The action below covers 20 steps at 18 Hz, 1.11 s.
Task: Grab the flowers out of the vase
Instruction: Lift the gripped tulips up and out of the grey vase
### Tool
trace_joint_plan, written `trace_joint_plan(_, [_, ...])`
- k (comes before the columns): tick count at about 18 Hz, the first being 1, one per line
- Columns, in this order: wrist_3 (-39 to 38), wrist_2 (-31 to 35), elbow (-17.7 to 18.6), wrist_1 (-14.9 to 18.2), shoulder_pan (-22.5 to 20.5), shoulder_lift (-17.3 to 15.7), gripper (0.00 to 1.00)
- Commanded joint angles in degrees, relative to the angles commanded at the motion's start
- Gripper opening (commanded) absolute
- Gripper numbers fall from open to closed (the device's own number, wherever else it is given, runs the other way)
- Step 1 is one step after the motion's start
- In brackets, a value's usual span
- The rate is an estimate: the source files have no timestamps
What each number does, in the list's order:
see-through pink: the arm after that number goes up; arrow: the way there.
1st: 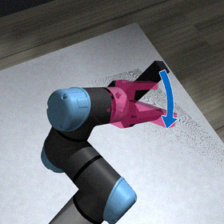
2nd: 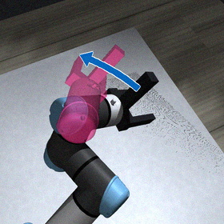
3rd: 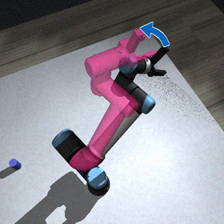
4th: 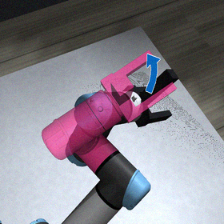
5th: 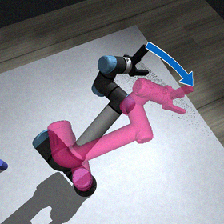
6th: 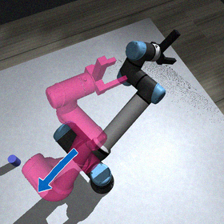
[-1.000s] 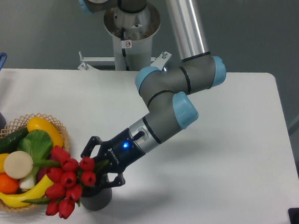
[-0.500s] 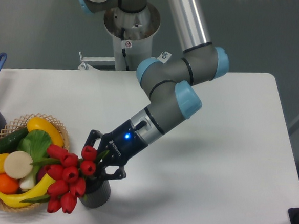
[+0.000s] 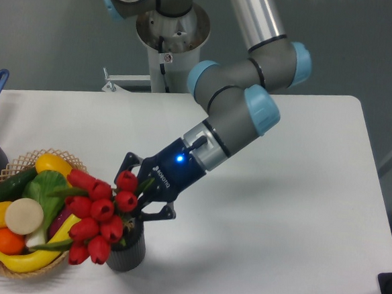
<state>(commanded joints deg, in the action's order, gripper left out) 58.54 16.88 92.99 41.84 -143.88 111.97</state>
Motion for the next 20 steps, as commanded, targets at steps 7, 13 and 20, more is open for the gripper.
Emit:
trace_joint_plan(7, [-0.09,-3.87,-0.35,0.0,-0.97,-0.79,0.22])
trace_joint_plan(13, [-0.09,-4.49,-1.31,0.0,-1.23,-0.88,0.22])
trace_joint_plan(20, [-3.16,-7.82,-4.83,0.0,-2.9,-0.88,0.22])
